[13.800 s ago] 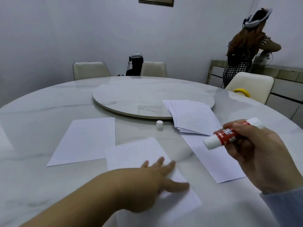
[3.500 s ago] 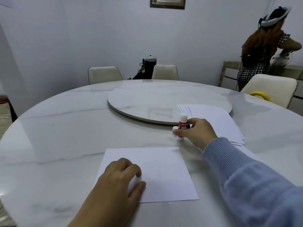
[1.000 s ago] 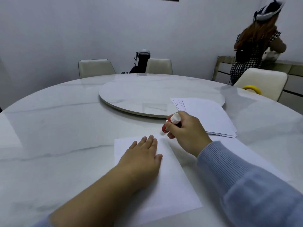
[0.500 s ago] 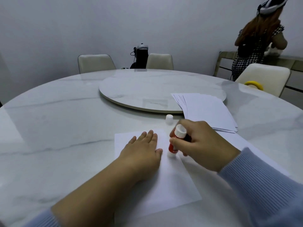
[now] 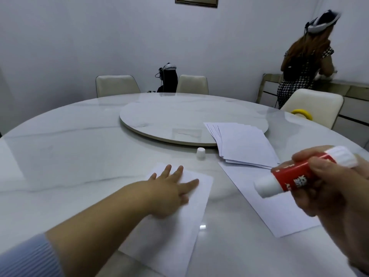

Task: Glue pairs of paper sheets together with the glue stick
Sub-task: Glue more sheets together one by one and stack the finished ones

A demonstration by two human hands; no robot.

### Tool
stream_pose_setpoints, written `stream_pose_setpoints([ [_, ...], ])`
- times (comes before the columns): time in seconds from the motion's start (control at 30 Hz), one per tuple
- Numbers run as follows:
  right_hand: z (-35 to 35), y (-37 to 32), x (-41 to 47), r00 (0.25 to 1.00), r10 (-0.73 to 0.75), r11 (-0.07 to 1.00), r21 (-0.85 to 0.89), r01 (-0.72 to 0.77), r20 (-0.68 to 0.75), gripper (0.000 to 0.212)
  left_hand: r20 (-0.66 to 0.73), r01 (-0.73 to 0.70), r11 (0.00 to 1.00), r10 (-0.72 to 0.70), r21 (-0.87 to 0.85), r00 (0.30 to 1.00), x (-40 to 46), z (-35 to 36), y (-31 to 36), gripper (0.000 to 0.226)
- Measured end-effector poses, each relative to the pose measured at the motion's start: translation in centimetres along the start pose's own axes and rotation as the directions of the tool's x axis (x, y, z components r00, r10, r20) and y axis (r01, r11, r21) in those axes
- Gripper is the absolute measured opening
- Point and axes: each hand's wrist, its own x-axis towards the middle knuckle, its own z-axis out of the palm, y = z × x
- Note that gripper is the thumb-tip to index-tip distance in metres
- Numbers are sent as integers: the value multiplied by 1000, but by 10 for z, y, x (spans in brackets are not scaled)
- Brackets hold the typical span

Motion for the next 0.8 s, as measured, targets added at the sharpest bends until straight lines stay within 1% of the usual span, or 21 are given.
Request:
stream_pose_setpoints([
  [0.07, -7, -1, 4, 1000, -26, 999, -25, 26, 7, 15, 110, -88, 996, 84, 30, 990, -11, -12, -4, 59],
  [0.13, -3, -1, 5, 999, -30, 999, -41, 30, -13, 14, 175, -159, 987, 161, -29, 971, -24, -21, -6, 70],
  [0.17, 0, -1, 5, 999, -30, 998, -58, 29, -17, 22, 161, -184, 980, 193, -70, 968, -29, -23, -6, 73],
  [0.2, 4, 1, 5, 999, -30, 995, -94, 27, -25, 30, 109, -204, 972, 216, -115, 970, -33, -21, -4, 73],
  [0.23, 9, 5, 6, 999, -41, 989, -142, 36, -33, 35, 22, -211, 963, 217, -166, 976, -35, -18, -1, 69],
  [0.27, 15, 9, 8, 998, -51, 982, -182, 44, -32, 29, -88, -193, 957, 177, -215, 980, -34, -11, 4, 62],
  [0.3, 22, 14, 11, 998, -65, 973, -222, 60, -18, 17, -189, -148, 959, 103, -242, 977, -31, -3, 11, 55],
  [0.33, 29, 21, 15, 998, -69, 961, -267, 67, -2, 6, -251, -74, 970, 14, -233, 968, -27, 6, 17, 54],
  [0.37, 36, 29, 19, 998, -67, 945, -319, 70, 21, 3, -262, 14, 981, -66, -195, 963, -24, 13, 23, 58],
  [0.4, 42, 37, 24, 997, -52, 929, -364, 68, 55, 5, -242, 79, 987, -112, -143, 964, -20, 20, 28, 62],
  [0.47, 53, 54, 35, 993, 2, 889, -455, 53, 119, 10, -186, 103, 990, -119, -92, 975, -17, 29, 33, 65],
  [0.57, 61, 76, 50, 981, 98, 809, -587, 21, 170, 8, -201, 81, 992, -98, -92, 975, -17, 34, 30, 64],
  [0.7, 65, 95, 59, 966, 169, 766, -643, -4, 196, 5, -239, 80, 992, -100, -95, 966, -19, 36, 30, 65],
  [0.8, 65, 94, 61, 952, 196, 739, -673, 15, 236, 5, -241, 84, 992, -104, -92, 965, -18, 34, 30, 65],
])
